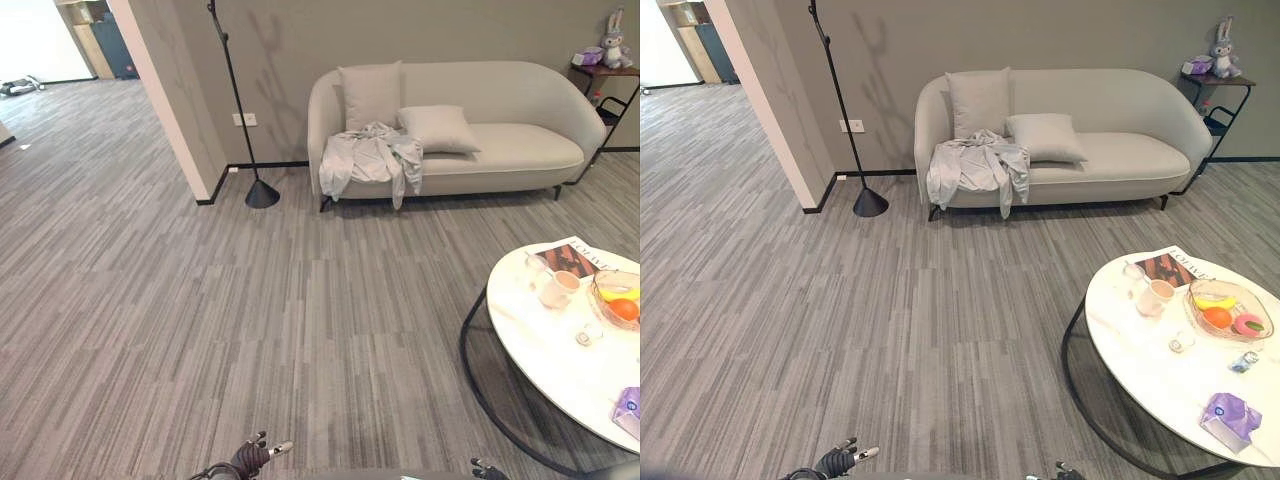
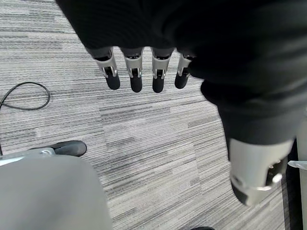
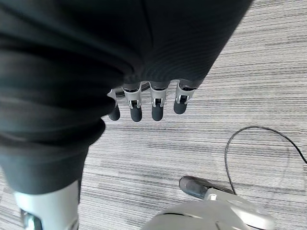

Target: Hang the clothes on the sofa on the clothes rack.

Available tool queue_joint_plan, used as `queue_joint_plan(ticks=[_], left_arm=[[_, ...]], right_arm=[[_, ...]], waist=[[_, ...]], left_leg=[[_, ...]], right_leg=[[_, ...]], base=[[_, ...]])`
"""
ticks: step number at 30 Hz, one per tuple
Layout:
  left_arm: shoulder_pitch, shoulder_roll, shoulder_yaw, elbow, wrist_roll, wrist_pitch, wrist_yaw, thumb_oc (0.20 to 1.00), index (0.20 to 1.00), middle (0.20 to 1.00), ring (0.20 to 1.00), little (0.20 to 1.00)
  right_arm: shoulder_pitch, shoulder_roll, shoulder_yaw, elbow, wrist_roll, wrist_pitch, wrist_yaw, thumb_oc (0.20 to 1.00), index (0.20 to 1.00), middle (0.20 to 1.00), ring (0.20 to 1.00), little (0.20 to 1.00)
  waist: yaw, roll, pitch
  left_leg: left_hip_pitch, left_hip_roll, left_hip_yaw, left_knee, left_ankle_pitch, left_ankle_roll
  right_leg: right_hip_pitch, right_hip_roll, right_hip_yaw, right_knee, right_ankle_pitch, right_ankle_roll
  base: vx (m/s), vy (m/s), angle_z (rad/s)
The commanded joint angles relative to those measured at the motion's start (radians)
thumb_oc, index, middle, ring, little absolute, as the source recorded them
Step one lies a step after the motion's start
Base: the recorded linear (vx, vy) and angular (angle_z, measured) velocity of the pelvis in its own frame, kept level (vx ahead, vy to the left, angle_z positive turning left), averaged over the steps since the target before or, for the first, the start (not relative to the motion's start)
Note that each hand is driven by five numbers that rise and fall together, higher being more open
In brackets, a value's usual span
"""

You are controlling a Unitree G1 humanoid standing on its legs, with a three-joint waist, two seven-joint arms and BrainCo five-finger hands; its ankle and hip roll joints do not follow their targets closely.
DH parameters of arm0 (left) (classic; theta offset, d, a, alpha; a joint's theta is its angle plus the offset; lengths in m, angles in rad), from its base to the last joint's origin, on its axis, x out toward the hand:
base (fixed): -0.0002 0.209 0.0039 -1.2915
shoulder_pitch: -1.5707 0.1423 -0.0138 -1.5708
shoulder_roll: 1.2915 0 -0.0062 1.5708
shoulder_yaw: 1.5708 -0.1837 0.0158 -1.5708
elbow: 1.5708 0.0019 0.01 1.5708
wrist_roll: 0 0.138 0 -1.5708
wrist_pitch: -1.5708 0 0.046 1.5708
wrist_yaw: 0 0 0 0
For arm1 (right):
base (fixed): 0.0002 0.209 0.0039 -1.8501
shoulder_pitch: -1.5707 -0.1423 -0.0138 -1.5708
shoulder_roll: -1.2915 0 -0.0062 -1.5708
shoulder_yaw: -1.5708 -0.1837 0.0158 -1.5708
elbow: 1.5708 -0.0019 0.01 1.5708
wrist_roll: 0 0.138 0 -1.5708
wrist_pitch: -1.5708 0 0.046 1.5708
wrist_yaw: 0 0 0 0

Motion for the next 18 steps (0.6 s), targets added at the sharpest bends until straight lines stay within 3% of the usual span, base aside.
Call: queue_joint_plan(ticks=[1, 18], left_arm=[[-0.059, 0.000, 0.015, 0.026, 0.022, -0.032, -0.002, 1.000, 1.000, 1.000, 1.000, 1.000], [-0.058, 0.004, 0.021, 0.053, 0.031, -0.029, 0.006, 1.000, 1.000, 1.000, 1.000, 1.000]], right_arm=[[-0.034, -0.030, 0.005, 0.013, -0.007, -0.021, -0.001, 1.000, 1.000, 1.000, 1.000, 1.000], [-0.020, -0.028, 0.012, -0.049, 0.019, -0.028, 0.015, 1.000, 1.000, 1.000, 1.000, 1.000]], waist=[[0.004, -0.016, -0.004], [-0.003, -0.028, -0.004]], left_leg=[[-0.029, 0.077, 0.029, -0.001, 0.008, -0.083], [-0.020, 0.079, 0.035, -0.001, 0.002, -0.082]], right_leg=[[0.003, -0.095, -0.022, 0.007, 0.002, 0.143], [0.004, -0.096, -0.010, 0.007, 0.001, 0.142]], base=[[0.00, 0.000, 0.00], [0.00, -0.004, -0.01]])
